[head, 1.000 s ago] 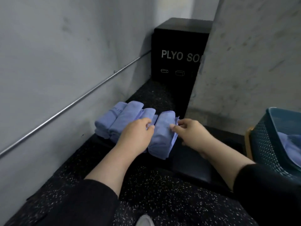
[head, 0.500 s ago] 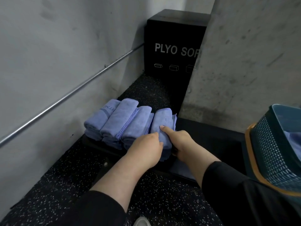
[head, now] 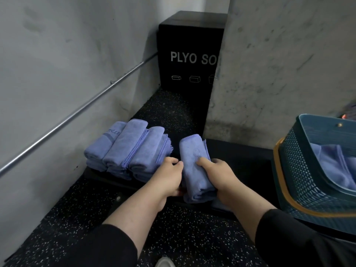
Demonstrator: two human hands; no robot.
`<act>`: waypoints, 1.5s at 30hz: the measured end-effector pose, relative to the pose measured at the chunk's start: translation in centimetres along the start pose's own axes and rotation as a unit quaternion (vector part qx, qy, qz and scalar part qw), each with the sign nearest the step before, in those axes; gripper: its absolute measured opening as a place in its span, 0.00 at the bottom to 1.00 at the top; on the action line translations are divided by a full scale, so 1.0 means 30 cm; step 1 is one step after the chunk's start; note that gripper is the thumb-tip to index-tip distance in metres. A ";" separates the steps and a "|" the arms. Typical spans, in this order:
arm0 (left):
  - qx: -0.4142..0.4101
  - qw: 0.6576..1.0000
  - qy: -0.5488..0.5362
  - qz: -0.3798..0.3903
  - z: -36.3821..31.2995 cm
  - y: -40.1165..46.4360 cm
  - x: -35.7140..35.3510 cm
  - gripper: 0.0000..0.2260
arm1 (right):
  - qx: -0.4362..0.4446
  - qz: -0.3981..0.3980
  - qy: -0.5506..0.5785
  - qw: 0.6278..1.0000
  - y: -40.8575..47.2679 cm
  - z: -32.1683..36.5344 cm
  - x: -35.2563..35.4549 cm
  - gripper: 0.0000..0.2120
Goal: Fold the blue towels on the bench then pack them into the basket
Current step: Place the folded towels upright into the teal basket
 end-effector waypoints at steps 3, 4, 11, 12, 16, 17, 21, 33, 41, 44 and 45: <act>0.043 0.997 -0.066 0.025 0.010 -0.030 -0.076 0.14 | 0.026 0.032 0.019 0.999 -0.068 -0.018 0.062 0.14; 0.043 0.997 -0.064 0.030 0.002 -0.033 -0.092 0.18 | 0.037 0.044 0.037 0.998 -0.091 -0.015 0.082 0.11; -0.028 0.983 -0.171 0.053 -0.172 -0.065 -0.188 0.25 | 0.141 0.058 0.085 0.985 -0.263 0.108 0.217 0.11; -0.029 0.977 -0.199 0.070 -0.190 -0.079 -0.213 0.26 | 0.160 0.045 0.075 0.983 -0.293 0.123 0.237 0.10; -0.047 0.973 -0.221 0.054 -0.249 -0.119 -0.261 0.28 | 0.203 0.004 0.062 0.977 -0.382 0.151 0.320 0.14; -0.053 0.973 -0.219 0.042 -0.263 -0.127 -0.268 0.27 | 0.203 0.003 0.063 0.977 -0.395 0.151 0.335 0.17; -0.046 0.970 -0.231 0.052 -0.306 -0.177 -0.340 0.24 | 0.188 -0.014 0.094 0.978 -0.424 0.138 0.404 0.19; -0.059 0.952 -0.295 -0.045 -0.406 -0.218 -0.434 0.17 | 0.171 0.018 0.288 0.942 -0.561 0.132 0.607 0.17; -0.074 0.937 -0.336 -0.050 -0.450 -0.173 -0.462 0.20 | 0.189 -0.051 0.269 0.943 -0.620 0.185 0.933 0.15; -0.094 0.942 -0.315 -0.068 -0.467 -0.161 -0.483 0.15 | 0.183 -0.095 0.215 0.955 -0.578 0.212 1.063 0.15; -0.102 0.943 -0.309 -0.075 -0.474 -0.158 -0.490 0.14 | 0.169 -0.116 0.188 0.960 -0.547 0.216 1.095 0.15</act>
Point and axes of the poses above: each hand's wrist, its own y-axis towards the middle knuckle, its own x-axis out of the back of the hand, z = x × y, the point moved 10 cm from there along y, towards the middle knuckle, and after that the axes turned 15 degrees about -x, right-handed, at the moved point
